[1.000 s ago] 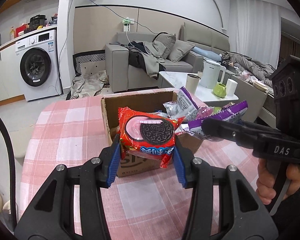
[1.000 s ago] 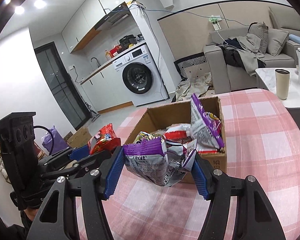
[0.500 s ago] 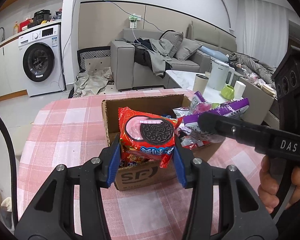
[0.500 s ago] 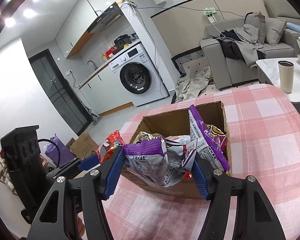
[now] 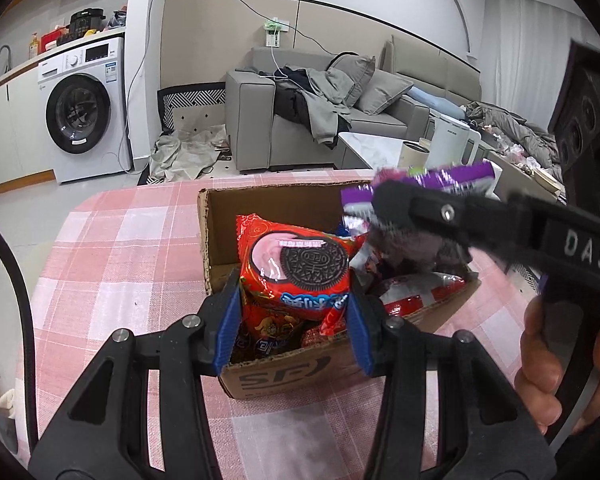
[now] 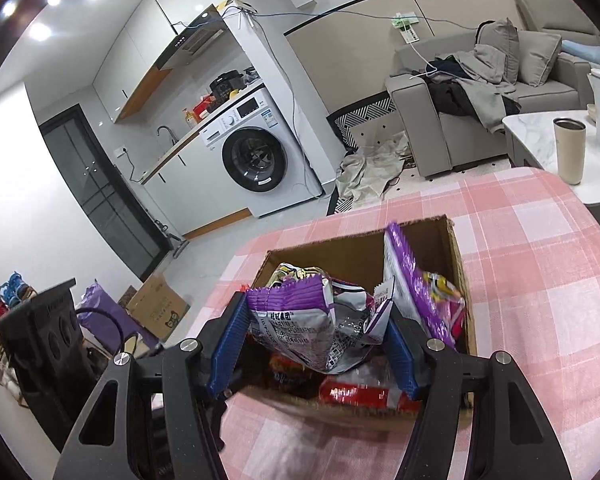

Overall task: Organize snacks
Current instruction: 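Open both tools to drop the Oreo pack and purple-white bag into the box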

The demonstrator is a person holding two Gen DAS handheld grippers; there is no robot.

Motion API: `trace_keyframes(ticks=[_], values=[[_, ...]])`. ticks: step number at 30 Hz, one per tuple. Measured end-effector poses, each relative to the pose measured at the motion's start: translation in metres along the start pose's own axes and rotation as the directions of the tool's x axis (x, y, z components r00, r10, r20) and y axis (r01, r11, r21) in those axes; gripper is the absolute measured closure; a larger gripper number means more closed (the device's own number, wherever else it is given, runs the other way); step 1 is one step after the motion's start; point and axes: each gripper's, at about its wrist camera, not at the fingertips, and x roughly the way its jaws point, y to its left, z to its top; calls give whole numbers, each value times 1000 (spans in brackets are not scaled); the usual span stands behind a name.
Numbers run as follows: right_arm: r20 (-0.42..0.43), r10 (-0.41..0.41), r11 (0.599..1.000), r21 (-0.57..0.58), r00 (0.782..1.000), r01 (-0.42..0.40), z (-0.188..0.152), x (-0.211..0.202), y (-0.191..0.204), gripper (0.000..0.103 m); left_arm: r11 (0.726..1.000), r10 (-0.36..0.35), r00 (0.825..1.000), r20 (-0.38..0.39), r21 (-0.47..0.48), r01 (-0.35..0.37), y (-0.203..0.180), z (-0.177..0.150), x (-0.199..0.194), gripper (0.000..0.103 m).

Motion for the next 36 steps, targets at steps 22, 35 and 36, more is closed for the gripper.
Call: trace_keyframes(ticks=[22, 35, 36], values=[[-2, -70, 996, -52, 998, 70, 25, 65, 5, 33, 999, 33, 999, -7, 28, -33, -1, -5, 41, 59], [66, -39, 994, -99, 997, 45, 24, 13, -7, 7, 999, -27, 1000, 14, -20, 27, 6, -1, 33, 24], [66, -37, 994, -99, 997, 43, 23, 9, -8, 4, 999, -33, 999, 25, -20, 33, 8, -1, 27, 18]])
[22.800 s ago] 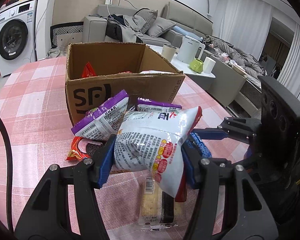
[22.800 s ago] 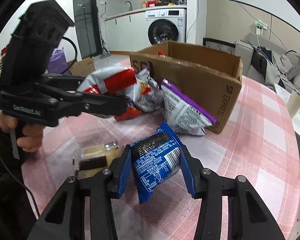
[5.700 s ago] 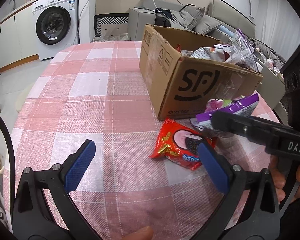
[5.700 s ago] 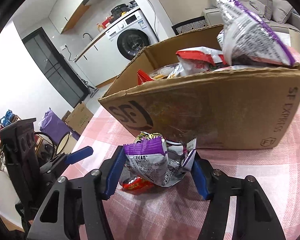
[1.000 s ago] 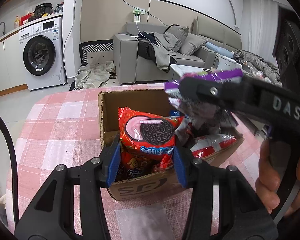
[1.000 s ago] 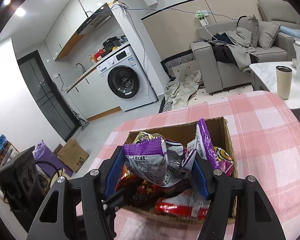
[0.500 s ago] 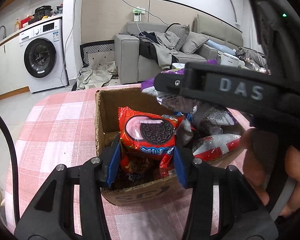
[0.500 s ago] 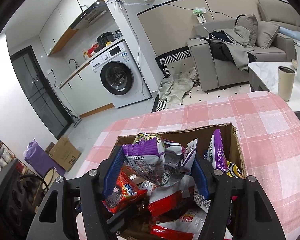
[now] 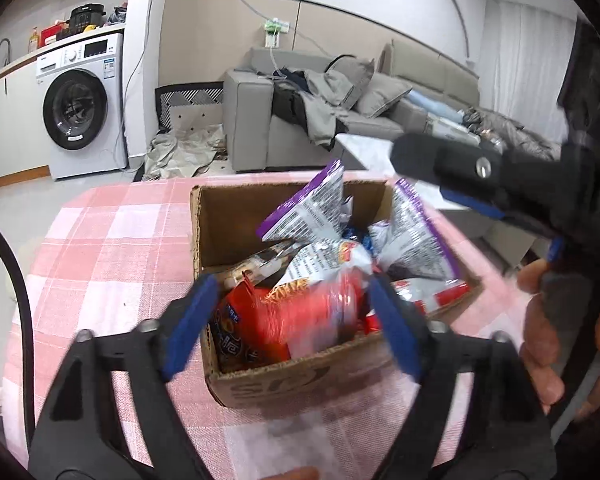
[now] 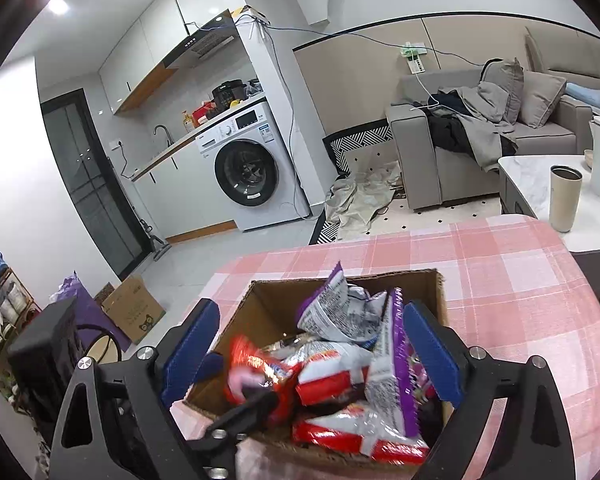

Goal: Organize snacks

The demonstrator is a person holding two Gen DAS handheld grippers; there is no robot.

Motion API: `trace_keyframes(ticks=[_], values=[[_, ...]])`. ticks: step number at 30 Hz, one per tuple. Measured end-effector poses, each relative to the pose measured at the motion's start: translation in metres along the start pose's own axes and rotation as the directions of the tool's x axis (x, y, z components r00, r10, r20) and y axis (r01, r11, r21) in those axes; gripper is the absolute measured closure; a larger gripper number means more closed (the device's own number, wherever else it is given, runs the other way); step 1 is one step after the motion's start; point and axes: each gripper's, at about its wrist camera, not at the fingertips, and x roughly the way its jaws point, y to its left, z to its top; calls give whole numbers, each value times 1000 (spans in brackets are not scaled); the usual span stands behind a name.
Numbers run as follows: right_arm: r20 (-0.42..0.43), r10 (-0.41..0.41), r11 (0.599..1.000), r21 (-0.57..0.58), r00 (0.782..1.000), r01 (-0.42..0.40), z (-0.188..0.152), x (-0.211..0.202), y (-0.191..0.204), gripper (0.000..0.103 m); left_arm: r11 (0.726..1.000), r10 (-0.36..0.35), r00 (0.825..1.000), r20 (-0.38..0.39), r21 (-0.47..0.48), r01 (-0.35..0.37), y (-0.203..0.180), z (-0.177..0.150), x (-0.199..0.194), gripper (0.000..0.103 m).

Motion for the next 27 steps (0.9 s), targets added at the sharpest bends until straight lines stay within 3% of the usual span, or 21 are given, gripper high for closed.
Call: trace_keyframes(ticks=[4, 13, 27], values=[[-19, -9, 1000, -10, 1000, 9, -8, -14, -8, 0, 1000, 25, 999, 26, -3, -25, 3, -2, -14, 1], [-6, -2, 997, -79, 1000, 2, -34, -41, -13, 0, 999, 35, 998, 60, -39, -32, 18, -9, -41, 1], [50, 10, 979, -206, 999, 1, -72, -64, 3, 0, 996, 82, 992, 99, 13, -83, 13, -34, -74, 1]])
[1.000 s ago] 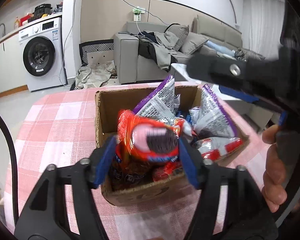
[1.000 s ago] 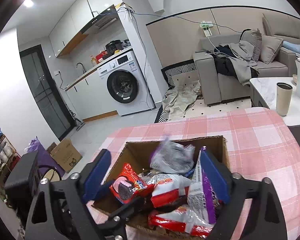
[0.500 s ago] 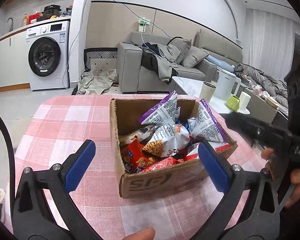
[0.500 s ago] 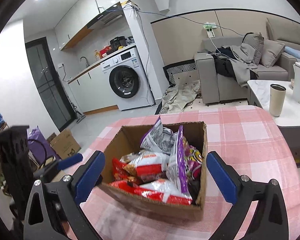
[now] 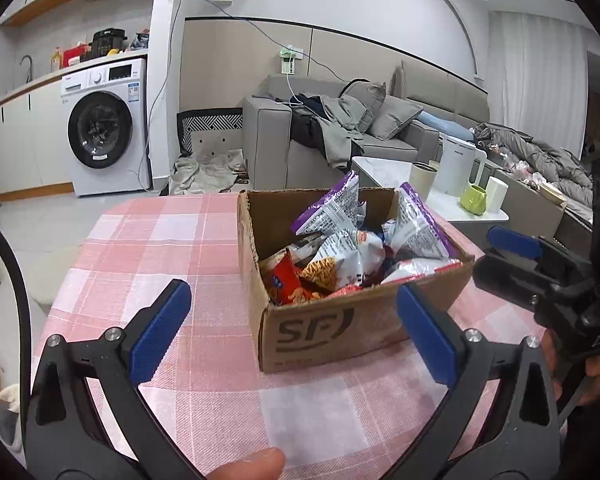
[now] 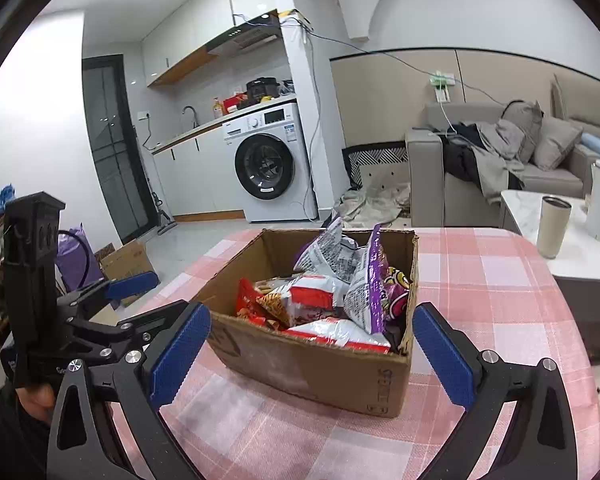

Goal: Organize snacks

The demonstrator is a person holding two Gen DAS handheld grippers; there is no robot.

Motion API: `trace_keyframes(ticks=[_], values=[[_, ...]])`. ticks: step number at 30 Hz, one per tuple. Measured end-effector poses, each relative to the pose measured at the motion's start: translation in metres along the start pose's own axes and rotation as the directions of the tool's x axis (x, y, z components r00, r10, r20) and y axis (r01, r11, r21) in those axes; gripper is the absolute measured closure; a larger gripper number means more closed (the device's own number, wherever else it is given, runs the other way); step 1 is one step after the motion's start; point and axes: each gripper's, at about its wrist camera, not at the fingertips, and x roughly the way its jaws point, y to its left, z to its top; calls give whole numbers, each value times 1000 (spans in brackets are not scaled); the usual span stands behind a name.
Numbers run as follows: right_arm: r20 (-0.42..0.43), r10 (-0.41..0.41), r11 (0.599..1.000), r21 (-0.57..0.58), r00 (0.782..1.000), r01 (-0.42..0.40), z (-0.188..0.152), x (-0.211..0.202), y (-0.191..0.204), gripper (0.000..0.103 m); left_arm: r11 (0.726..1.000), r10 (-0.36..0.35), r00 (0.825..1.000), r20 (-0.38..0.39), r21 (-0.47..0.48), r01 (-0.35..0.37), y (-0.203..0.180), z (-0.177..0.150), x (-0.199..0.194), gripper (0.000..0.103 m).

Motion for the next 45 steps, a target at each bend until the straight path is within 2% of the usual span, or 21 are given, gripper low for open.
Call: trace_keyframes(ticks=[12, 18, 24, 45], values=[[31, -21, 999, -45, 999, 22, -33, -12, 4, 0, 1000, 6, 999, 52, -3, -6, 2, -29, -19, 1], [46, -46, 998, -45, 998, 48, -46, -13, -3, 0, 1000, 20, 999, 36, 8, -20, 2, -40, -15, 1], [70, -64, 996, -56, 995, 68, -57, -17, -4, 0, 999, 37, 998, 60, 4, -37, 3, -46, -13, 1], [111, -79, 994, -61, 991, 87, -62, -26, 2, 0, 999, 43, 997, 66, 10, -44, 3, -52, -6, 1]])
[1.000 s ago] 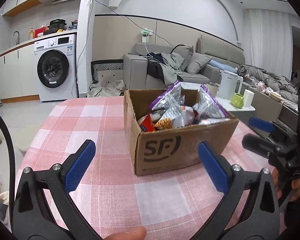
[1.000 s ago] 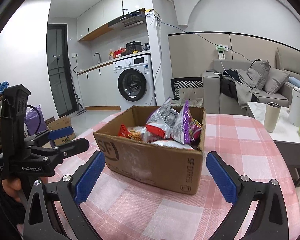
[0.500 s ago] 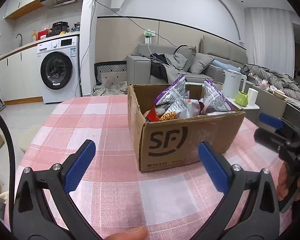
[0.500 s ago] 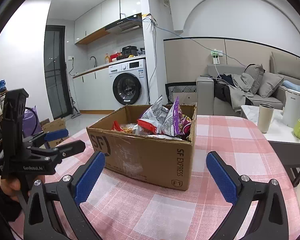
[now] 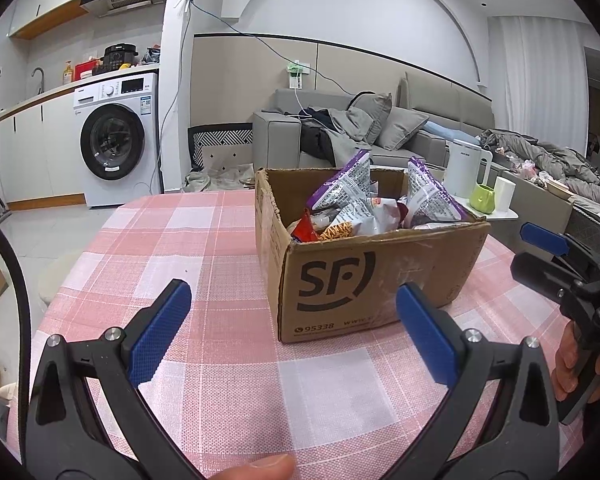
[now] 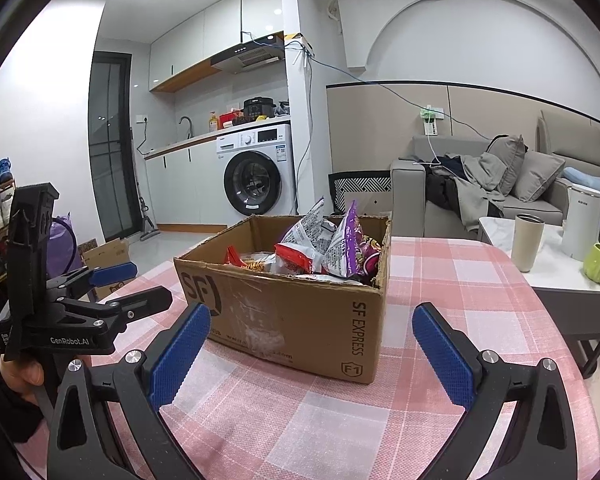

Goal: Organize snacks

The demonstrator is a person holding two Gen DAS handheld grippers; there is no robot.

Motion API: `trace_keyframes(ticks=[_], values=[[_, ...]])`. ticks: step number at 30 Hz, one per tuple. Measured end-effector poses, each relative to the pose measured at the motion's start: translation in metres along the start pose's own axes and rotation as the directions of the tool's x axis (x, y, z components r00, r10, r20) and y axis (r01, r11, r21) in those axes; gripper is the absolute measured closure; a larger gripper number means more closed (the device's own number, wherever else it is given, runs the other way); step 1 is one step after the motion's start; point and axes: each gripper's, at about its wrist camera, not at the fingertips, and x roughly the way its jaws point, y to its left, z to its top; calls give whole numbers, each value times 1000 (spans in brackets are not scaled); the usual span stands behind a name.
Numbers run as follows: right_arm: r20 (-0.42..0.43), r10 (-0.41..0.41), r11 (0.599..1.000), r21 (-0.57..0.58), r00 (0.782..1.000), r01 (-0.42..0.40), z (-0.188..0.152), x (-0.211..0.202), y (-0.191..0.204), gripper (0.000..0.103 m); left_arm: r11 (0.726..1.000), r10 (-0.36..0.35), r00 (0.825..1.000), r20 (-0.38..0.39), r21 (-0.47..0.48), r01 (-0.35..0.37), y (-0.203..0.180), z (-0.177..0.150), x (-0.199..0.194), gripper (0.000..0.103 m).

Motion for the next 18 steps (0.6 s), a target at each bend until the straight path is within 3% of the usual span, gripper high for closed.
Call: trace_keyframes(ticks=[18], values=[[-4, 6, 1000, -7, 1000, -6, 0, 0, 0, 0, 1000, -2, 1000, 5, -3, 2, 0, -1, 1, 1]])
